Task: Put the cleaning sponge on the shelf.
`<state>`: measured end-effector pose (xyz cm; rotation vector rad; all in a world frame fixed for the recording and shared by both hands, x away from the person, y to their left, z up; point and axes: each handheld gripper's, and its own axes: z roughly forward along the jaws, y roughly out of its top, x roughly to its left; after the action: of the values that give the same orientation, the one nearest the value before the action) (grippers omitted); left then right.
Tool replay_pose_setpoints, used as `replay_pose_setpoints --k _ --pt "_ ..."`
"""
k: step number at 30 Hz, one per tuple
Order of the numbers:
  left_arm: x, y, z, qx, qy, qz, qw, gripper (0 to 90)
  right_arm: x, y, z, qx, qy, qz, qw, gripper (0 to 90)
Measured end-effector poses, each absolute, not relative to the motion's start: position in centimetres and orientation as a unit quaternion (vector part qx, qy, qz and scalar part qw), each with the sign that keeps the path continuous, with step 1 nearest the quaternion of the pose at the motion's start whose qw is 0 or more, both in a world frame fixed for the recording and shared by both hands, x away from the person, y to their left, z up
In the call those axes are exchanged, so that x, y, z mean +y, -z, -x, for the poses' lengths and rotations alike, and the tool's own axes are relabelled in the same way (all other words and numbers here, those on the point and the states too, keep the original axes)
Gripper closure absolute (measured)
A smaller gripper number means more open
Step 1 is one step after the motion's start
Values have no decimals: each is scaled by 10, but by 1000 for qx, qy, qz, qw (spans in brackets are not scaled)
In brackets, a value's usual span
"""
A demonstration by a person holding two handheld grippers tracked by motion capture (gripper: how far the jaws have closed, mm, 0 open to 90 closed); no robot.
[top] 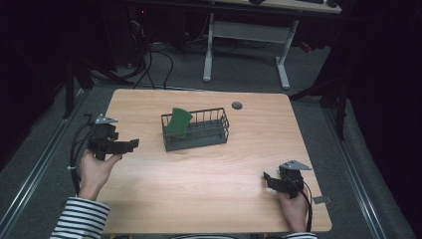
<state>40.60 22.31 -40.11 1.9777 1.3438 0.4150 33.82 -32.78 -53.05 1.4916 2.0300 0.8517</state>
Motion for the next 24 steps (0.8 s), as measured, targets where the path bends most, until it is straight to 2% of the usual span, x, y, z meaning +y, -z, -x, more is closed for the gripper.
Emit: replay_pose_setpoints --k 7,20,24 --pt "226 418 -396 516 -170 -772 329 211 -328 530 -338 741 -311 -545 239 293" --pt "229 448 -383 523 -154 -767 339 210 -328 530 -338 741 -311 -545 239 293" --pt "229 454 -380 527 -133 -759 359 211 -328 530 -338 741 -311 -545 239 293"
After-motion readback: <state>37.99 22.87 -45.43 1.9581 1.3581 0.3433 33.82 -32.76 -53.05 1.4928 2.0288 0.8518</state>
